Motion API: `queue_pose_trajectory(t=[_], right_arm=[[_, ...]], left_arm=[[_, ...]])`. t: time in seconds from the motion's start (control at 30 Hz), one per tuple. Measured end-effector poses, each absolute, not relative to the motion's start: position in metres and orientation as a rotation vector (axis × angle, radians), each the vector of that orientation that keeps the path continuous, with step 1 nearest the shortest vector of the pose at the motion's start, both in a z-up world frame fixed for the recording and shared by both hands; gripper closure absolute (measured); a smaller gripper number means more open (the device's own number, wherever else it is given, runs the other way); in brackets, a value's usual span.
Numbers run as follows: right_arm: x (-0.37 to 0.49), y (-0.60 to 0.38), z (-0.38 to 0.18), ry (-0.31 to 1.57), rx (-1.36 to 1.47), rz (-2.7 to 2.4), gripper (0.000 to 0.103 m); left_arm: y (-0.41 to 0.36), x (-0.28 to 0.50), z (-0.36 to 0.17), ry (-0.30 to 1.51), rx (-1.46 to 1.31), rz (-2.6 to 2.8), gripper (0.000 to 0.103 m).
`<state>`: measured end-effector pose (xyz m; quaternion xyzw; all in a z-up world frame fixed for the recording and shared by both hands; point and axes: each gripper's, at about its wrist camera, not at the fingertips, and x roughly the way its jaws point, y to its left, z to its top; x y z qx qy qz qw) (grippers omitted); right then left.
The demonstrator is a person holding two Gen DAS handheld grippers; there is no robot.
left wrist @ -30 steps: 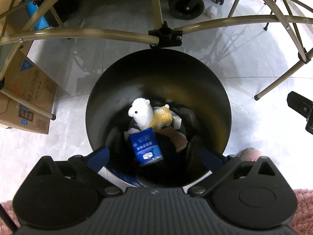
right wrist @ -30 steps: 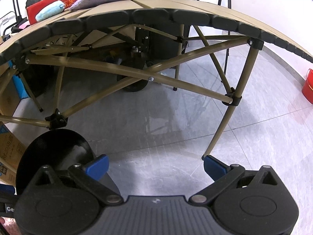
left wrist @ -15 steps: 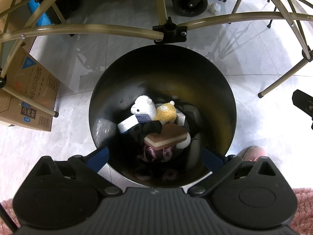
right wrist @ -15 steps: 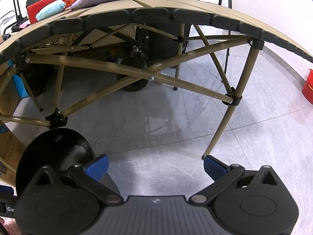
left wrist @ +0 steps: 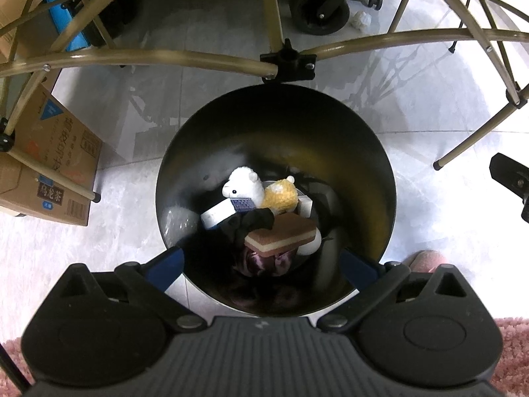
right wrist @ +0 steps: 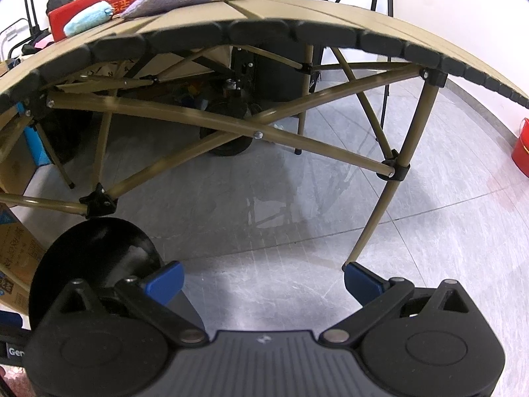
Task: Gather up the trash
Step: 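Raise both tools back up toward the items on the table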
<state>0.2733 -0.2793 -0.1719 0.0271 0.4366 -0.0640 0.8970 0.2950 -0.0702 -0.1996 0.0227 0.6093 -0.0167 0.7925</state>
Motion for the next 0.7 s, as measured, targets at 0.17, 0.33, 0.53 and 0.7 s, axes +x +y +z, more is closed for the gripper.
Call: queue_pose_trajectory(t=[0.17,0.33,0.53,0.7], right_arm=[[0.270,-0.276,-0.165,0.892,0.057,-0.118,0.000],[0.264,-0.275,-0.153,0.863,0.065,-0.094,0.000],[0.251,-0.271,-0.138,0.819,0.072,-0.060,0.000],[0.243,-0.269,-0.124,0.773,0.070,-0.045,0.000]], left_arm=[[-0.068,0.290,-0.189,1.274,0.056,-0.036,0.000],[-0.064,0.285,-0.174,1.230,0.054,-0.034,0.000],[-0.063,0.278,-0.156,1.178,0.058,-0.037,0.000],[-0.058,0.272,-0.141,1.122,0.066,-0.031,0.000]])
